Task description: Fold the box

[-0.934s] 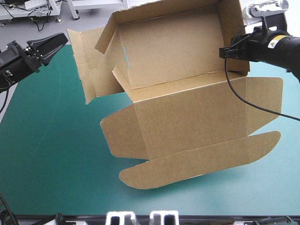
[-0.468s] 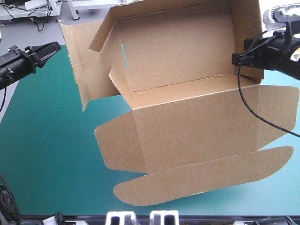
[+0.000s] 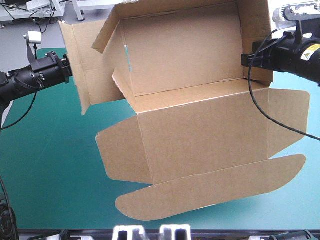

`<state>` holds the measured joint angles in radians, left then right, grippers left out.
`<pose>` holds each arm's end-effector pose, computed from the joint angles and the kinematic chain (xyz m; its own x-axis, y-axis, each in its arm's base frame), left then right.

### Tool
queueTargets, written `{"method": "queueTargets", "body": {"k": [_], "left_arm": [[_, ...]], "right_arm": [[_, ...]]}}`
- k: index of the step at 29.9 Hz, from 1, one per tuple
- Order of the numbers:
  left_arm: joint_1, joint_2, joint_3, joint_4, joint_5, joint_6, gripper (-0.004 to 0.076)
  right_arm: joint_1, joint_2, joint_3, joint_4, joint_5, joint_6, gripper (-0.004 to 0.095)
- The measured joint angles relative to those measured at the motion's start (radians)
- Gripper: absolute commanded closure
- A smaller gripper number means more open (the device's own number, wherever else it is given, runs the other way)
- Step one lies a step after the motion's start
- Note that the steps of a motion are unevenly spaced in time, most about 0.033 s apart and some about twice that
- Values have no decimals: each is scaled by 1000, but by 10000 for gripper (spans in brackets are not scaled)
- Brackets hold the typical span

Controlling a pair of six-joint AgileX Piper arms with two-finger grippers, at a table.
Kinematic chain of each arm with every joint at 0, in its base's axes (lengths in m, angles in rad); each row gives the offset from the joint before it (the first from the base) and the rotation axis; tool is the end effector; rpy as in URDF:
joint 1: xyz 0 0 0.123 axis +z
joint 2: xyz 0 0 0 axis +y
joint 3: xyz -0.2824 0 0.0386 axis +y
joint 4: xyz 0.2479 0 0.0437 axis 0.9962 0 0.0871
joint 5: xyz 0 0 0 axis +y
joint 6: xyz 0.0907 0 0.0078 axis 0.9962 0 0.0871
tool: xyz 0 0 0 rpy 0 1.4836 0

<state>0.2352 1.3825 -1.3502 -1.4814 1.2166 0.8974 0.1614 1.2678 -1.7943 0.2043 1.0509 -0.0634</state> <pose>0.2786 -0.0207 0.4374 -0.4915 -0.2675 -0.8288 0.6679 0.4950 -0.5558 0.2209 0.0522 0.5291 -0.4218 -0.0296 -0.9062 -0.3000 0.9477 0.1087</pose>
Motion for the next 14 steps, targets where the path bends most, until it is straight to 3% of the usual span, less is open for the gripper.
{"method": "queueTargets", "body": {"k": [14], "left_arm": [[-11,-59,0,3,0,-26,710]], "right_arm": [[0,64,0,0,-7,0,908]]}}
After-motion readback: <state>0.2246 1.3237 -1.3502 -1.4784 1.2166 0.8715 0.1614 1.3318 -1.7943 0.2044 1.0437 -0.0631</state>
